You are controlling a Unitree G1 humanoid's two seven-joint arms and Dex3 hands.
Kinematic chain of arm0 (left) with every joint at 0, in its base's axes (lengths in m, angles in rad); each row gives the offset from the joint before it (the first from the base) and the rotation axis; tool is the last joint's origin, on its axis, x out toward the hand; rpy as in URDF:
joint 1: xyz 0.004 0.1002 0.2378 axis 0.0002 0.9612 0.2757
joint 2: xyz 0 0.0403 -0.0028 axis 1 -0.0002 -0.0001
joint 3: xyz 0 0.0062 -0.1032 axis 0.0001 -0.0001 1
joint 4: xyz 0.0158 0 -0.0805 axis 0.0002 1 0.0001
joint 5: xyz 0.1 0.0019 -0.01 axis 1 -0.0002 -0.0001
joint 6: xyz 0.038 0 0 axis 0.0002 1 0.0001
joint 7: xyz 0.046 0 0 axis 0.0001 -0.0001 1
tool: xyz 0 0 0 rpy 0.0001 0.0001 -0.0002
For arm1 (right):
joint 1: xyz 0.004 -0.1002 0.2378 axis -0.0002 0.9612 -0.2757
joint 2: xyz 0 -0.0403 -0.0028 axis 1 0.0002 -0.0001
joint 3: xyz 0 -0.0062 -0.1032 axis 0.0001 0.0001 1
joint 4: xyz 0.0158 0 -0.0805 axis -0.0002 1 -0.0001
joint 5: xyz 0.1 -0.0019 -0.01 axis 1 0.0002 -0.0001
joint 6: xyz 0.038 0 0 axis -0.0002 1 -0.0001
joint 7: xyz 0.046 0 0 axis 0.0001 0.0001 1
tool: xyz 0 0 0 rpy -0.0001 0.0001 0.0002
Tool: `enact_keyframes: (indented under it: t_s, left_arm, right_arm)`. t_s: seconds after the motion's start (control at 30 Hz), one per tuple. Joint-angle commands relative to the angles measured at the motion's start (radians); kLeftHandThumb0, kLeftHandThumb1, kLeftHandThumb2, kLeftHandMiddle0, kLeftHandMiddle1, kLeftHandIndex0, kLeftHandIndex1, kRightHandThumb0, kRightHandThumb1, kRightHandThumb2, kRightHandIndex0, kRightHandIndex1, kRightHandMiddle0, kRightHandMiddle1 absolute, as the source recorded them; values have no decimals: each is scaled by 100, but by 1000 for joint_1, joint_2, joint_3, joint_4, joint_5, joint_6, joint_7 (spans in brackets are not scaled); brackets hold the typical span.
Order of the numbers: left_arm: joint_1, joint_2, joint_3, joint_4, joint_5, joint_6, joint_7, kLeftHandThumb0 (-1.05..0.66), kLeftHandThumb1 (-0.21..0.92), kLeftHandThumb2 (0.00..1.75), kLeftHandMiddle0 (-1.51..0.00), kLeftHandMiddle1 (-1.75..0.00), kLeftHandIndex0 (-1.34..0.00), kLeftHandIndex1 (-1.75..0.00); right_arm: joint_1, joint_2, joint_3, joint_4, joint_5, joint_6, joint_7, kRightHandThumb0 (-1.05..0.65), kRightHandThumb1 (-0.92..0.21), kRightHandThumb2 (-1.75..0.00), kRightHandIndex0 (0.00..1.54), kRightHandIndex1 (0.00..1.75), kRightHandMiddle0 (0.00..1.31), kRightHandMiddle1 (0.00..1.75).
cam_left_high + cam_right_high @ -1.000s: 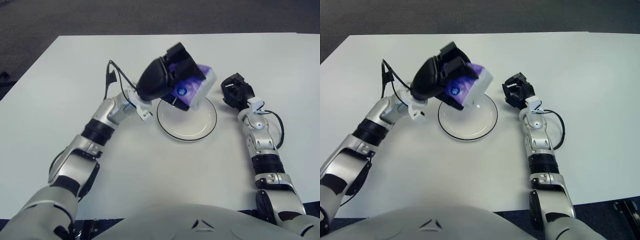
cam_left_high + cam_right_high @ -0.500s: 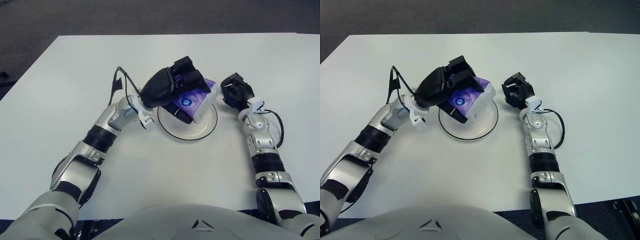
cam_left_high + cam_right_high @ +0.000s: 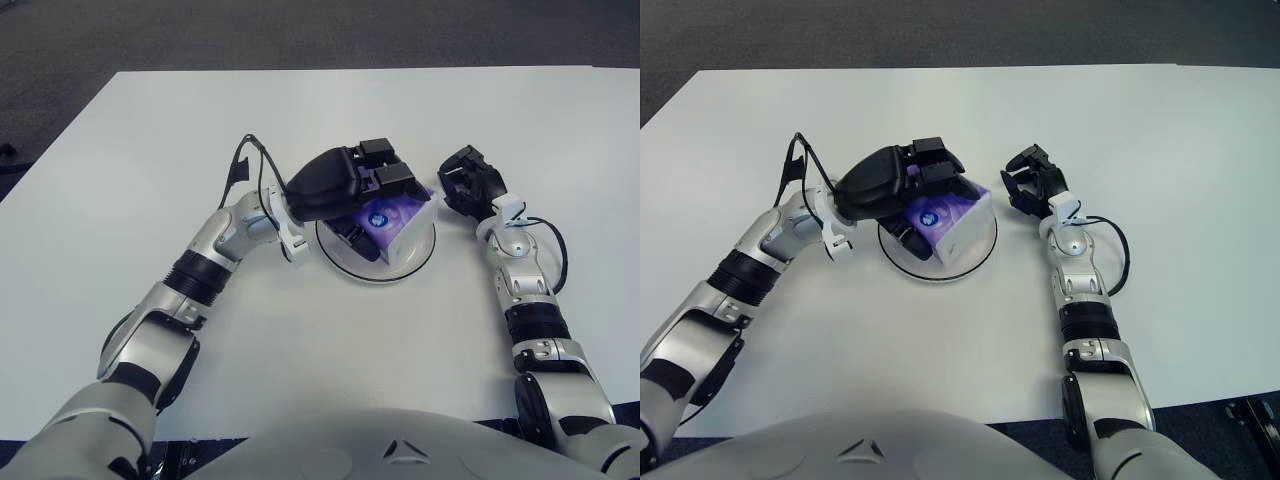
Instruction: Put the tissue paper into the plate.
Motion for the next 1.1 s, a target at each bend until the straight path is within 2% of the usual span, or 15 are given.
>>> enact_keyframes:
  t_s: [0.0, 0.13, 0.23, 0.4, 0.57, 0.83, 0.93, 1.07]
  left_arm:
    - [-29, 16, 2, -10, -10, -17, -37, -66, 92, 15, -43, -4, -36, -11]
    - [-29, 15, 6, -8, -17, -20, -52, -68, 92, 23, -39, -1, -36, -8]
    - [-28, 14, 6, -7, -31, -15, -68, -68, 92, 26, -37, 0, -37, -7]
    - [-25, 22, 0, -8, -83, 6, -131, -69, 92, 29, -28, 0, -36, -5]
    - [-21, 35, -2, -7, -145, 18, -197, -71, 92, 31, -18, 0, -32, -2]
    - [-15, 58, 16, 2, -224, 9, -265, -73, 92, 34, -14, 0, -28, 0]
    - [-7, 77, 38, 10, -249, -5, -273, -74, 92, 36, -14, 0, -27, 0]
    - [20, 81, 85, 29, -250, -22, -237, -77, 92, 39, -14, 0, -26, 0]
  right_arm:
    - [75, 31, 23, 175, -31, -29, -10, -36, -85, -56, 67, 171, 29, 170]
    - [52, 23, 29, 249, -40, -113, -10, -36, -85, -57, 68, 172, 29, 170]
    - [47, 17, 34, 263, -45, -129, -8, -36, -85, -57, 69, 173, 29, 170]
    - [55, 5, 44, 226, -51, -77, -5, -36, -85, -56, 70, 172, 29, 170]
    - [58, 7, 44, 207, -50, -35, -15, -36, -89, -47, 73, 159, 31, 166]
    - [59, 17, 39, 193, -39, 1, -17, -36, -92, -41, 75, 151, 33, 163]
    - [61, 20, 36, 191, -33, 4, -15, -36, -91, -40, 75, 150, 35, 161]
    - [62, 23, 32, 188, -28, 7, -13, -37, -84, -51, 74, 155, 37, 162]
